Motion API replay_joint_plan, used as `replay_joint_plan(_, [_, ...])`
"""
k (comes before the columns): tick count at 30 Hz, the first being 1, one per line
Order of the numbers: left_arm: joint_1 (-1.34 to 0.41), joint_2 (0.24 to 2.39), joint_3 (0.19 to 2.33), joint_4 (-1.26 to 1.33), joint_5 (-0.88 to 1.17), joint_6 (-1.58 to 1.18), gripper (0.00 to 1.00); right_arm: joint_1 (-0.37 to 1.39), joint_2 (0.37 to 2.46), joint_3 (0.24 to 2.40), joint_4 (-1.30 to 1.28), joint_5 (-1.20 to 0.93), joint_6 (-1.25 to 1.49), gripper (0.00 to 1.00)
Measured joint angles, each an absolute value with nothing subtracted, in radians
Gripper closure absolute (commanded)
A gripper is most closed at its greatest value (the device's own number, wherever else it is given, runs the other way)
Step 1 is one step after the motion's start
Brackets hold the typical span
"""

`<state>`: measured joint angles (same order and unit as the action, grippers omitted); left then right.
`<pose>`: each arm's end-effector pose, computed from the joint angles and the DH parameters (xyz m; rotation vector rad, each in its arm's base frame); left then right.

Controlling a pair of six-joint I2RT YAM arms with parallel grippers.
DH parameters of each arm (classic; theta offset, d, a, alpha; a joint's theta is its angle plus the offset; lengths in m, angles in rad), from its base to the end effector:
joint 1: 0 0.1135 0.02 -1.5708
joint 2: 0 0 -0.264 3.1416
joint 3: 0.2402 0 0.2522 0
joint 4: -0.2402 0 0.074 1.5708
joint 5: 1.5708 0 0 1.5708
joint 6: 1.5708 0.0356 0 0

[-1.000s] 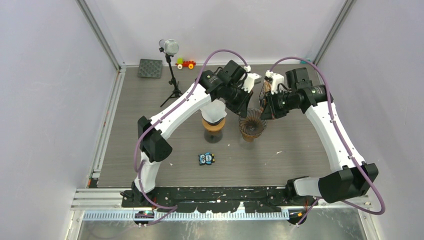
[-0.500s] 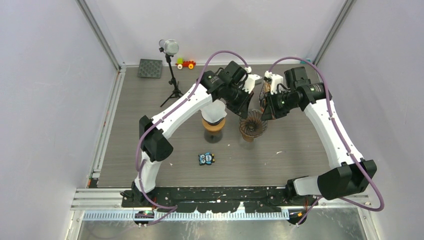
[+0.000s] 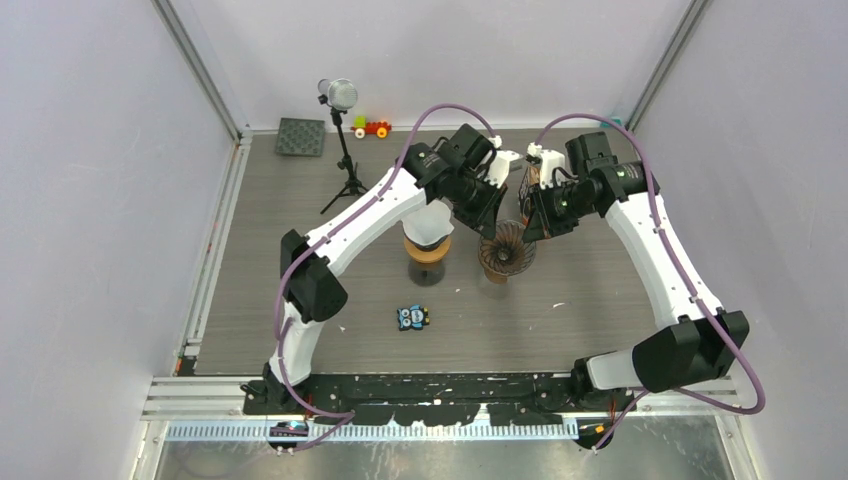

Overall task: Place the coffee filter in the dripper
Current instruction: Place the coffee dripper in the dripper holder.

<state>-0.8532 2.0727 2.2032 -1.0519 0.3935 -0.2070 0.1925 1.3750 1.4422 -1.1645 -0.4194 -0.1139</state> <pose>0.2835 -0.3455 0.3512 1.0031 2.4396 -0.9005 0.2501 0.0635 0.3540 -0.5344 2.5765 0.5838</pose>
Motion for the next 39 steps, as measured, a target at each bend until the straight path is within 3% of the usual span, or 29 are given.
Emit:
replay_joint_plan(12, [-0.847, 2.091, 2.202, -1.041, 0.397, -0.217, 0.99, 0.189, 1.399, 1.44, -1.152, -0.405, -0.11, 0.88])
replay_joint_plan(25, [-0.848, 2.101, 2.207, -1.036, 0.391, -0.214, 0.76, 0.156, 1.399, 1.406, -1.103, -0.429, -0.104, 0.89])
replay_joint_plan(39, [-0.85, 2.102, 2.207, -1.045, 0.355, -0.192, 0.75, 0.125, 1.401, 1.383, -1.043, -0.457, -0.093, 0.9])
